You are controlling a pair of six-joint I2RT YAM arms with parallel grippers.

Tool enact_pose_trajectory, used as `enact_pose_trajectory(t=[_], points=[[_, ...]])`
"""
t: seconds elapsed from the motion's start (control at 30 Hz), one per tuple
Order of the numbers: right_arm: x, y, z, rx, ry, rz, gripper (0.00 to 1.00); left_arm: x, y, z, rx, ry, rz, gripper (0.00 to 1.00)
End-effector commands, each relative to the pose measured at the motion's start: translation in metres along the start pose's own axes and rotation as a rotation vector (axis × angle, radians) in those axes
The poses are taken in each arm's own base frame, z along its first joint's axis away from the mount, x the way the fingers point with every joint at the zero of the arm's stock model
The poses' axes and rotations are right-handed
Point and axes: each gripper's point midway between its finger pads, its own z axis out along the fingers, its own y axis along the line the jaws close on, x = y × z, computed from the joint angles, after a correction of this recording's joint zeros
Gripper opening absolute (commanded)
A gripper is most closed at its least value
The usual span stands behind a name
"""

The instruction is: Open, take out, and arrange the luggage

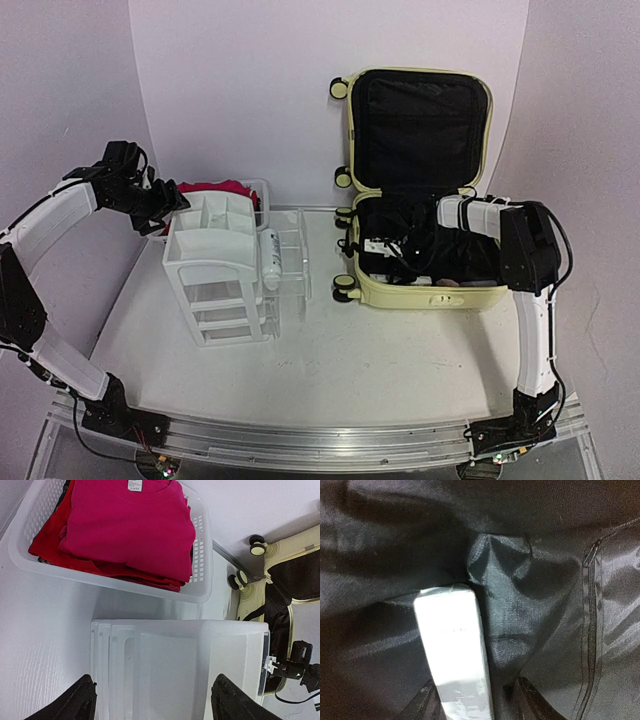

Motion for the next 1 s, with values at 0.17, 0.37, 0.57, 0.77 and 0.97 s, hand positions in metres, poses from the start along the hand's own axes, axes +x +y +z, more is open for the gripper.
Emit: enact_pose_trajectory(t=[0.17,0.37,0.57,0.77,0.97], points=[[0.0,0.004,-0.032,0.068,0.021,0.096,0.37,-0.02,-0.021,-0.012,0.065,-0.056,0.047,0.8],[-0.008,-0.012,-0.056,0.156,-0.017,0.187,0.33,-0.021,-0.024,-0.013,0.081,-0.06,0.051,0.8],[-0.008,-0.032,-0.093,0.259,-0.05,0.322,0.31,-0.019,-0.024,-0.012,0.096,-0.067,0.044,0.8],[-0.01,-0.033,-0.119,0.299,-0.094,0.416,0.31,-0.022,-0.028,-0.014,0.113,-0.079,0.059,0.8],[-0.017,-0.029,-0.124,0.288,-0.174,0.512,0.29,-0.022,-0.028,-0.016,0.121,-0.095,0.056,0.8]])
